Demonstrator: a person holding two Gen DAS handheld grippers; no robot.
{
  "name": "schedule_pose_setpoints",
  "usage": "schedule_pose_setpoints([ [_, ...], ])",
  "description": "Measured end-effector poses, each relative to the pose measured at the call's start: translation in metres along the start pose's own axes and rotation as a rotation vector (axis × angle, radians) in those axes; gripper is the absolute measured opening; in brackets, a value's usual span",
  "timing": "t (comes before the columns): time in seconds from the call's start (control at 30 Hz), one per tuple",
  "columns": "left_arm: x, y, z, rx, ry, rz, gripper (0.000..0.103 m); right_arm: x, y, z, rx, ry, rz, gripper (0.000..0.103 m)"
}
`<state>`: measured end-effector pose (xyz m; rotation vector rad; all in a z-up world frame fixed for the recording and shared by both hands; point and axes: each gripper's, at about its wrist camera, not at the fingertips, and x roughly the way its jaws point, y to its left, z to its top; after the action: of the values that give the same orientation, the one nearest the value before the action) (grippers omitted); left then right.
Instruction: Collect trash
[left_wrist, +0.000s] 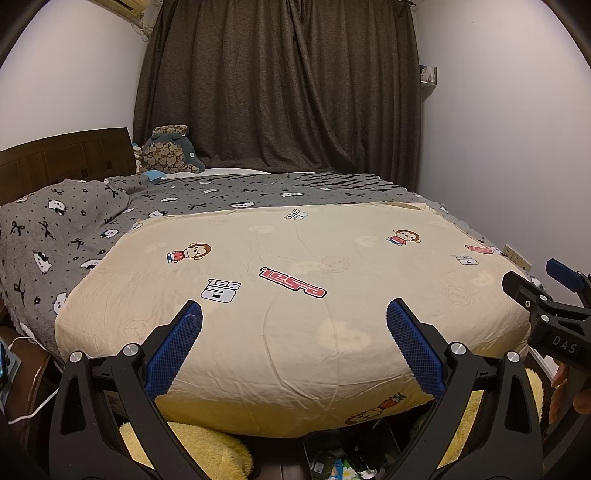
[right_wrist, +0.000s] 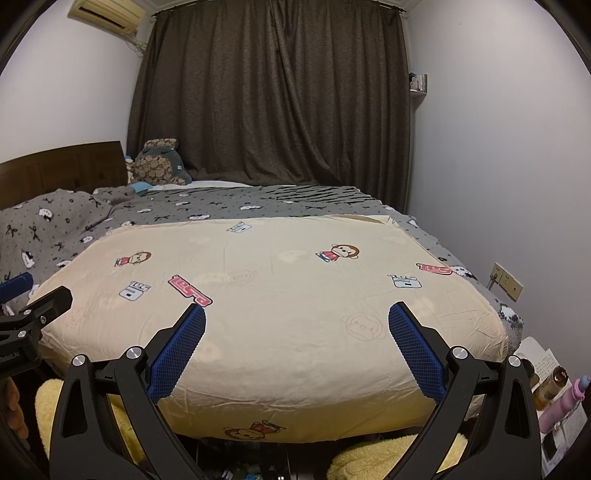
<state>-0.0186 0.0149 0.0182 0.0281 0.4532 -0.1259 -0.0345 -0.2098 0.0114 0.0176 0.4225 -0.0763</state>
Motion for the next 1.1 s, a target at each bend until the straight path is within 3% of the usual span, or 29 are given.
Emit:
schedule_pose_setpoints([
  [0.3, -0.0006, -0.0016, -0.0001, -0.003, -0.001, 0.005, 0.095, -0.0009, 0.0002, -0.0005, 0.002, 0.002, -0.001, 0.099],
  [0.47, -0.001, -0.0023, 0.0018, -0.007, -0.003, 0.057, 0.095, -0.0007, -0.0001, -0.0004, 0.002, 0.002, -0.002, 0.099],
  [1.1, -0.0013, -0.0012, 0.0037, -0.018, -0.014, 0.073, 0.095, 0.002, 0.0022, -0.0008, 0.002, 0.012, -0.006, 0.099],
])
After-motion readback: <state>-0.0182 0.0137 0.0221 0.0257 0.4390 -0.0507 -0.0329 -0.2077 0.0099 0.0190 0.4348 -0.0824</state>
